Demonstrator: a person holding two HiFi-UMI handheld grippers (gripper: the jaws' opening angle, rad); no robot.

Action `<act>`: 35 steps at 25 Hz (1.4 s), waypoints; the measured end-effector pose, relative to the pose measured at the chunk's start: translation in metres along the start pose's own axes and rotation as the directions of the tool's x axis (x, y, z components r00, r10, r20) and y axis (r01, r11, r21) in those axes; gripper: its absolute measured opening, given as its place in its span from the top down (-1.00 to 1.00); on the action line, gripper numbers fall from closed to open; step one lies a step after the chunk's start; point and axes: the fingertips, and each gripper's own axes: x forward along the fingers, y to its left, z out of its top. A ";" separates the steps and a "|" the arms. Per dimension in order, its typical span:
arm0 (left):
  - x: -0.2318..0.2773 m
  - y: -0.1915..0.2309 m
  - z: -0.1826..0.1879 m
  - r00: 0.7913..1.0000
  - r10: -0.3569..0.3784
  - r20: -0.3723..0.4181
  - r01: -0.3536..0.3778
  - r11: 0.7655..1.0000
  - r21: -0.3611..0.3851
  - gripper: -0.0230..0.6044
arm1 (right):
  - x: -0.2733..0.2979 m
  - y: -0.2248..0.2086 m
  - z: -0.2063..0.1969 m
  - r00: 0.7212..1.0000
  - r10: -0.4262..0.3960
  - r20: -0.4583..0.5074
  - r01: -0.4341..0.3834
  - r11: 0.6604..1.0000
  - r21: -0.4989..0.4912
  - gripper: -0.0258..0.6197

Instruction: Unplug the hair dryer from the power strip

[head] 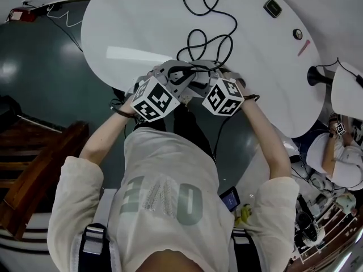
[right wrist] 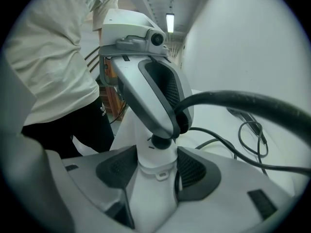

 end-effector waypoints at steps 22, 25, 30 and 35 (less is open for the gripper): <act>-0.102 0.112 0.204 0.844 0.160 0.512 -0.145 0.987 -0.070 0.86 | 0.006 0.010 -0.002 0.999 0.022 -0.024 -0.019 0.993 0.118 0.11; -0.101 0.117 0.198 0.846 0.186 0.500 -0.145 0.982 -0.119 0.86 | 0.004 0.012 -0.004 0.999 0.025 -0.029 -0.022 0.992 0.122 0.11; -0.098 0.114 0.195 0.850 0.180 0.496 -0.131 0.983 -0.131 0.86 | 0.005 0.012 -0.004 0.999 0.023 -0.027 -0.019 0.992 0.125 0.11; -0.085 0.109 0.190 0.875 0.172 0.453 -0.146 0.985 -0.092 0.86 | 0.005 0.013 -0.004 0.999 0.024 -0.029 -0.020 0.992 0.127 0.11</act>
